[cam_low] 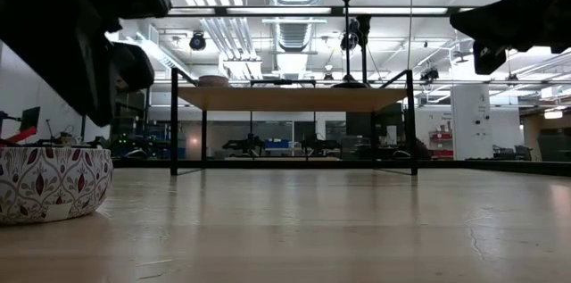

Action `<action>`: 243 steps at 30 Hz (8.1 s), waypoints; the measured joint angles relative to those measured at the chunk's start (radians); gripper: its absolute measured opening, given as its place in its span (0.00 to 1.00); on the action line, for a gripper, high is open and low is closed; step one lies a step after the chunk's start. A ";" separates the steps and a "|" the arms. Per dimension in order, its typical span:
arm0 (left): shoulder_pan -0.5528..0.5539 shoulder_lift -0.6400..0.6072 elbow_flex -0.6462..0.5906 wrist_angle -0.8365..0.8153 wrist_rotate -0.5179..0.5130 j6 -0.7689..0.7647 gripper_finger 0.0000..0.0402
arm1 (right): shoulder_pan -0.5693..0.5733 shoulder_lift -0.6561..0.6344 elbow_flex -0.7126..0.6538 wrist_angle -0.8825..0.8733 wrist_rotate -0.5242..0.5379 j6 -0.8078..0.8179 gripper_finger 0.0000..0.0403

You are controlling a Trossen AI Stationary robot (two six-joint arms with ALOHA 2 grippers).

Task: Pick & Place candle stick holders
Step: Put the red scented candle on the shelf aligned with the other scented candles, then return to Home Position

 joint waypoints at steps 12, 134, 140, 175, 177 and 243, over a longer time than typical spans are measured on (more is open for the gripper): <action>-0.013 0.121 0.034 -0.011 -0.001 -0.002 0.21 | 0.000 0.000 0.000 0.000 0.000 0.000 0.02; 0.682 -0.008 0.598 -0.872 -0.027 0.342 0.00 | 0.000 0.001 0.000 0.001 0.000 0.000 0.02; 0.831 0.002 0.690 -0.882 -0.062 0.458 0.00 | 0.000 0.001 0.000 0.001 0.000 0.000 0.02; 0.905 0.096 0.721 -0.915 -0.211 0.567 0.12 | 0.000 0.001 0.000 0.001 0.000 0.000 0.02; 0.905 0.096 0.733 -0.919 -0.212 0.566 0.15 | 0.000 0.001 0.000 0.001 0.000 0.000 0.02; 0.427 -1.407 -0.794 0.351 -0.196 0.463 0.01 | 0.000 0.000 0.000 0.001 0.000 0.000 0.02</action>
